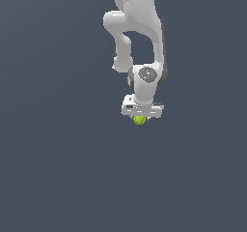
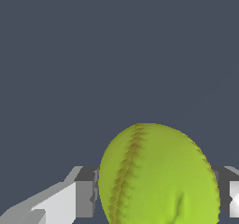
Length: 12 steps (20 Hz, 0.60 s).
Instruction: Pick up the object and move it to a goal position.
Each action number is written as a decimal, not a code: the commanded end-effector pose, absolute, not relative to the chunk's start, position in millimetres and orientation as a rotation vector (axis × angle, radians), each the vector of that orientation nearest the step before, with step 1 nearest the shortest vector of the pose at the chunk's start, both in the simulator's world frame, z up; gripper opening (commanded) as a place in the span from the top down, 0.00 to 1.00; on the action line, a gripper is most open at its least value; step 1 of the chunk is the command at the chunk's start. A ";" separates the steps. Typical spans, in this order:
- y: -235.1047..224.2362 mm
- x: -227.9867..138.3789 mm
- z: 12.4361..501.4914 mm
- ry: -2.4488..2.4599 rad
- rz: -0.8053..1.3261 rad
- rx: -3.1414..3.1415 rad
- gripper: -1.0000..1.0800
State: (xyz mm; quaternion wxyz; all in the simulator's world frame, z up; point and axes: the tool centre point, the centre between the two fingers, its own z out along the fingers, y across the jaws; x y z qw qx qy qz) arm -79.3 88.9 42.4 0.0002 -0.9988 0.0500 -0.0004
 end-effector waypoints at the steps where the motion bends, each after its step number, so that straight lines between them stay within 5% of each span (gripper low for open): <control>1: 88.5 -79.4 41.4 0.158 0.000 -3.138 1.00; 12: 75.4 -79.6 61.8 0.157 -0.001 -3.137 1.00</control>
